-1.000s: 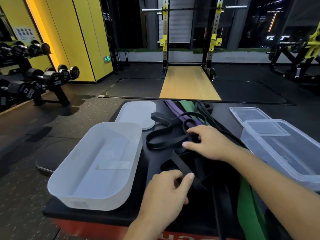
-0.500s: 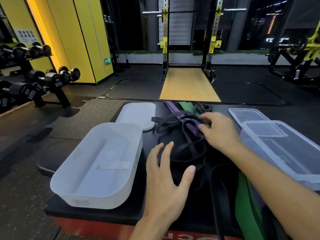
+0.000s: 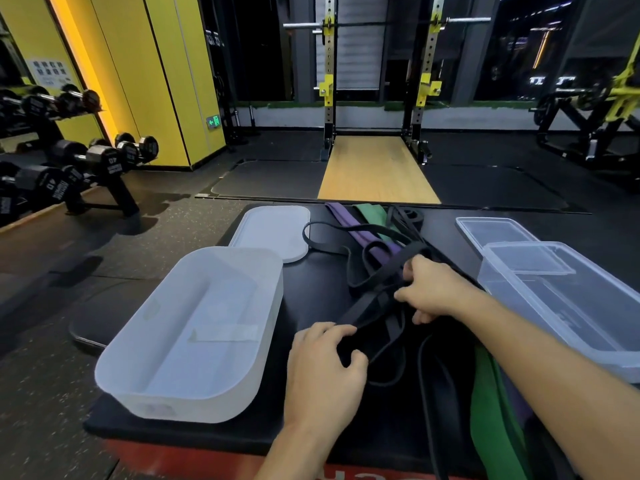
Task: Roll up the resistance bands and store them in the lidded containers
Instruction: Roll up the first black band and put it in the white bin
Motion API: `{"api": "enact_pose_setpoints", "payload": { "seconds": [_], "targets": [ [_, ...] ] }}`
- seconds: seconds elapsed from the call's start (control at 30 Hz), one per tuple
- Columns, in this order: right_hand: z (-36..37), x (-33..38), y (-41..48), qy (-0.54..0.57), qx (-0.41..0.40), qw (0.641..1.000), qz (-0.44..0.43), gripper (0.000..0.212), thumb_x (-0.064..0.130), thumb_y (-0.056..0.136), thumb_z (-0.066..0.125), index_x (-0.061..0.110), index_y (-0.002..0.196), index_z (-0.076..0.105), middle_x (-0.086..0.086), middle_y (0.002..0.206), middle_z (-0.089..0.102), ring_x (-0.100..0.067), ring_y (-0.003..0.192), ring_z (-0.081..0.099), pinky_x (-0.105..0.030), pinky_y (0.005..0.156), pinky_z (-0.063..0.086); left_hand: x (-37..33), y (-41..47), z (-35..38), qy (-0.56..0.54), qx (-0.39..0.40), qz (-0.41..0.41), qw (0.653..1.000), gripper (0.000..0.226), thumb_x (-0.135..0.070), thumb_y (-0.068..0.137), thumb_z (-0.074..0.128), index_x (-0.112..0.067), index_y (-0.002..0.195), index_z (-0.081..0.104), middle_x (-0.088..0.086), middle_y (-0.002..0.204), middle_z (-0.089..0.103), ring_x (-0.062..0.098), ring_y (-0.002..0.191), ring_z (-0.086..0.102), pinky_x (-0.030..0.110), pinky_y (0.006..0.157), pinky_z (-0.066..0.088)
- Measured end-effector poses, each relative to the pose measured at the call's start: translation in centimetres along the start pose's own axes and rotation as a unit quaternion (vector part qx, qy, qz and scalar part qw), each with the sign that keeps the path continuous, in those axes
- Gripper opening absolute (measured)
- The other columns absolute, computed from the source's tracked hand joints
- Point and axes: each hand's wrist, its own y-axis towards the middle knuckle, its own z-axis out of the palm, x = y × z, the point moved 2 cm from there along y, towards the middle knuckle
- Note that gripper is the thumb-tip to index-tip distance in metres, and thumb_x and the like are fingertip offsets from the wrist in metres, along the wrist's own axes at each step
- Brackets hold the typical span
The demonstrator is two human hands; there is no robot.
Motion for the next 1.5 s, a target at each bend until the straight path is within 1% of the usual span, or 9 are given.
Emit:
{"api": "enact_pose_setpoints", "payload": {
  "seconds": [0.23,0.4,0.5,0.6,0.87,1.07,1.2,1.33,1.5],
  "targets": [
    [1.6,2.2,0.9,0.061,-0.06,0.969,-0.233,0.087,-0.009,0.093,0.049,0.029,0.164,0.017,0.01,0.169,0.015,-0.009,0.155,0.017,-0.03,0.125,0.02,0.1,-0.3,-0.3,-0.047,-0.003,-0.009,0.999,0.074,-0.019,0.1,0.057,-0.042,0.161,0.022,-0.03,0.16,0.013,-0.007,0.147,0.027,0.023,0.12,0.032],
    [0.1,2.0,0.7,0.098,-0.126,0.981,-0.109,0.055,0.011,0.092,0.052,0.037,0.141,0.048,0.006,0.107,0.073,-0.018,0.094,0.071,-0.039,0.091,0.056,0.4,-0.4,-0.4,-0.081,0.011,-0.027,0.996,0.076,-0.022,0.101,0.057,-0.048,0.161,0.018,-0.023,0.167,0.015,-0.001,0.152,0.026,0.031,0.124,0.031],
    [0.6,1.9,0.0,0.03,-0.053,0.996,-0.064,0.009,0.02,0.09,0.057,0.023,0.098,0.06,-0.004,0.074,0.074,-0.019,0.055,0.072,-0.033,0.065,0.059,0.4,-0.3,-0.3,-0.08,0.012,-0.026,0.996,0.071,-0.026,0.101,0.058,-0.049,0.159,0.022,-0.023,0.167,0.022,-0.002,0.154,0.021,0.033,0.126,0.029],
    [2.1,1.8,-0.9,-0.05,0.049,0.997,-0.046,0.016,0.021,0.088,0.061,0.021,0.098,0.047,-0.008,0.071,0.072,-0.02,0.047,0.068,-0.034,0.056,0.057,0.4,-0.3,-0.2,-0.073,0.011,-0.022,0.997,0.069,-0.027,0.099,0.059,-0.05,0.156,0.027,-0.025,0.163,0.029,-0.001,0.151,0.028,0.034,0.123,0.034],
    [0.7,2.7,-3.3,-0.255,-0.027,0.966,-0.022,0.025,0.02,0.085,0.058,0.02,0.102,0.04,-0.001,0.088,0.051,-0.03,0.088,0.052,-0.037,0.07,0.042,0.8,-0.4,-0.8,-0.124,-0.034,-0.042,0.991,0.058,-0.001,0.097,0.054,-0.045,0.134,0.055,-0.013,0.146,0.046,-0.012,0.121,0.045,-0.003,0.09,0.036],
    [0.8,2.6,-4.4,-0.112,0.243,0.957,-0.111,0.021,0.033,0.084,0.076,0.017,0.092,0.066,-0.006,0.07,0.072,-0.015,0.047,0.054,-0.026,0.048,0.044,0.6,-0.4,-0.5,-0.143,-0.043,-0.031,0.988,0.053,-0.007,0.098,0.058,-0.046,0.133,0.054,-0.017,0.152,0.044,-0.006,0.137,0.042,0.026,0.117,0.04],
    [0.5,3.2,-3.6,-0.204,0.05,0.952,-0.222,0.023,0.05,0.084,0.075,0.029,0.079,0.068,0.017,0.06,0.061,-0.001,0.065,0.057,-0.029,0.065,0.049,0.5,-0.8,-1.0,-0.151,-0.033,-0.041,0.987,0.063,-0.011,0.096,0.063,-0.048,0.143,0.046,-0.022,0.155,0.041,-0.001,0.146,0.035,0.033,0.123,0.034],
    [2.3,4.8,-4.0,-0.066,0.048,0.944,-0.321,0.003,0.028,0.086,0.07,0.031,0.086,0.069,0.013,0.069,0.065,-0.003,0.067,0.058,-0.026,0.064,0.047,0.1,-0.7,-1.5,-0.152,-0.022,-0.053,0.987,0.09,-0.002,0.095,0.057,-0.057,0.156,0.02,-0.031,0.157,0.035,-0.015,0.138,0.037,0.015,0.111,0.037],
    [4.0,5.4,-2.7,-0.059,0.102,0.947,-0.299,0.085,0.018,0.086,0.069,0.049,0.153,0.028,0.01,0.087,0.069,-0.006,0.086,0.066,-0.039,0.085,0.057,0.2,-0.5,-1.5,-0.202,0.006,-0.056,0.978,0.108,0.008,0.092,0.052,-0.063,0.155,0.001,-0.035,0.145,0.044,-0.032,0.102,0.051,0.009,0.074,0.051]
  ]
}}
